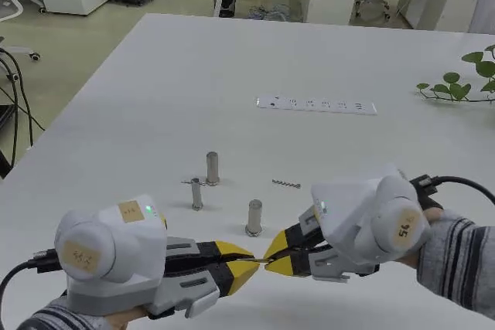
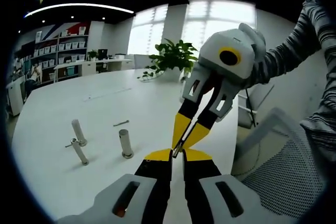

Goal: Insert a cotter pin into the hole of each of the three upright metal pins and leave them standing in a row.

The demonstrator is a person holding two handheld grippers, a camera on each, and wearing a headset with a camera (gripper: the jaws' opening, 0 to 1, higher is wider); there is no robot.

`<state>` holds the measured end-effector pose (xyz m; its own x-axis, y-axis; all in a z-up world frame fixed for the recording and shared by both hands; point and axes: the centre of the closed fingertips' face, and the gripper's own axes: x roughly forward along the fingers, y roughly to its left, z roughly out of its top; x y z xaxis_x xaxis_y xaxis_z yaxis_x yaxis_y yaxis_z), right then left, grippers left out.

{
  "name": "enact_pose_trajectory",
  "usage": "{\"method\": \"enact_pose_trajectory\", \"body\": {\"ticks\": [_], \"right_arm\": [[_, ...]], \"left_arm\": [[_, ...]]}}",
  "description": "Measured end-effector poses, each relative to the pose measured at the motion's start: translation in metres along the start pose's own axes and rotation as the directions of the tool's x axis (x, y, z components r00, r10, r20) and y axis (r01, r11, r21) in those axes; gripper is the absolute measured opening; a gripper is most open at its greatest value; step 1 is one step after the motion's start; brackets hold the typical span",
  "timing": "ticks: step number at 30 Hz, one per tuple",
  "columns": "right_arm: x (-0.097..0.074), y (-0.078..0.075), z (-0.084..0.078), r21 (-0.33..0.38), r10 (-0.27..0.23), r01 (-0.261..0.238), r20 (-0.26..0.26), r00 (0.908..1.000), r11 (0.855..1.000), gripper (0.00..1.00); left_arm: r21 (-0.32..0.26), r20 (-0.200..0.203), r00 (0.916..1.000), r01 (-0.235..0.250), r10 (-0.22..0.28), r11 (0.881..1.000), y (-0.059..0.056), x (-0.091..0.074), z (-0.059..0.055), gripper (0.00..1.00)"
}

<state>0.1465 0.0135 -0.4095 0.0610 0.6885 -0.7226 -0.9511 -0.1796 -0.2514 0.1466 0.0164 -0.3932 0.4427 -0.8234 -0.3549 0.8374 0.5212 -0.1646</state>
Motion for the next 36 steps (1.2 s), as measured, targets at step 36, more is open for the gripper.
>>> {"method": "enact_pose_trajectory", "body": {"ticks": [36], "right_arm": [[0.008,-0.075,-0.078,0.159,-0.17,0.194,-0.152,0.9736,0.968,0.0]], "left_arm": [[-0.061,0.004,0.933,-0.359,0.36,0.931,0.085,0.038,-0.011,0.28]]}}
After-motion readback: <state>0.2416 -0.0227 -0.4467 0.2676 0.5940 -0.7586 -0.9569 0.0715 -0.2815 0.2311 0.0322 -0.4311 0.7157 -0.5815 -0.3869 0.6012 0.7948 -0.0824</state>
